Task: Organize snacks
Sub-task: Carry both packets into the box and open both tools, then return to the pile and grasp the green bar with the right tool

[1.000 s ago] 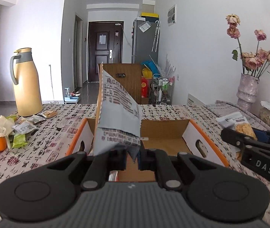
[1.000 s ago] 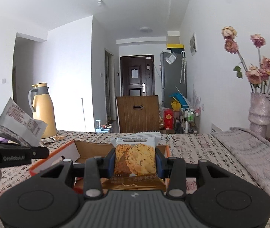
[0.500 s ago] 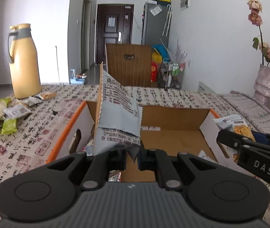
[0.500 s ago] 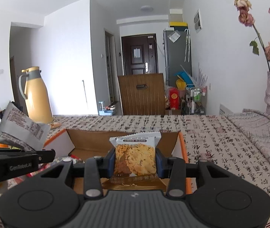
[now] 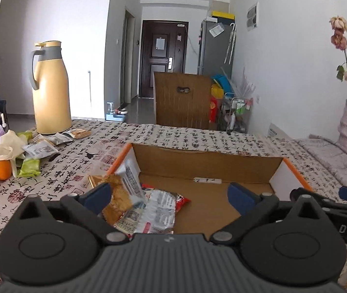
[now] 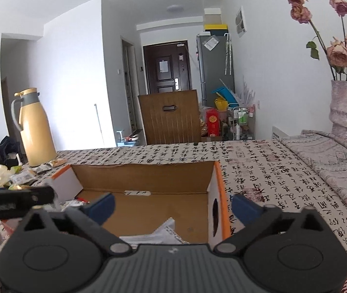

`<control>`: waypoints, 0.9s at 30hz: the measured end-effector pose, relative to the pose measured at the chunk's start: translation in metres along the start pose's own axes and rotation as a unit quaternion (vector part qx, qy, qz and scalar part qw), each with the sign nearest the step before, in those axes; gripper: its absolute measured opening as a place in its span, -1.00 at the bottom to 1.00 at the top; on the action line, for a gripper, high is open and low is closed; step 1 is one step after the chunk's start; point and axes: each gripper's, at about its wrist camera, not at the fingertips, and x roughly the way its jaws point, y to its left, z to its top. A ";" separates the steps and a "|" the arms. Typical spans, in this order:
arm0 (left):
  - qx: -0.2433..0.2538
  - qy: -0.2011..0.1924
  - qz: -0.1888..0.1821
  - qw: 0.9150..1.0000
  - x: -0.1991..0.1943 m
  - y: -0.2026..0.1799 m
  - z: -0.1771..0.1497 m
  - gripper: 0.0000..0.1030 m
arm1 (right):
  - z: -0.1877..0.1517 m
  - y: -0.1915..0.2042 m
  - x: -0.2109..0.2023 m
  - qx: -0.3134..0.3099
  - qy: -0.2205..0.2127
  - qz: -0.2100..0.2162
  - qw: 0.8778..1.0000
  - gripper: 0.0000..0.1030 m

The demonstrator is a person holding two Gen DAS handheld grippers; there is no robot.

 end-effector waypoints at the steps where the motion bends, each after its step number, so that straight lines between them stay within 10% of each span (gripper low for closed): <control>1: 0.000 0.000 0.002 1.000 0.000 0.000 0.001 1.00 | 0.000 0.000 0.000 0.000 -0.001 0.000 1.000 1.00; 27: -0.017 -0.028 -0.026 0.999 -0.064 0.007 0.002 1.00 | -0.002 0.016 -0.062 -0.018 -0.020 -0.019 0.999 1.00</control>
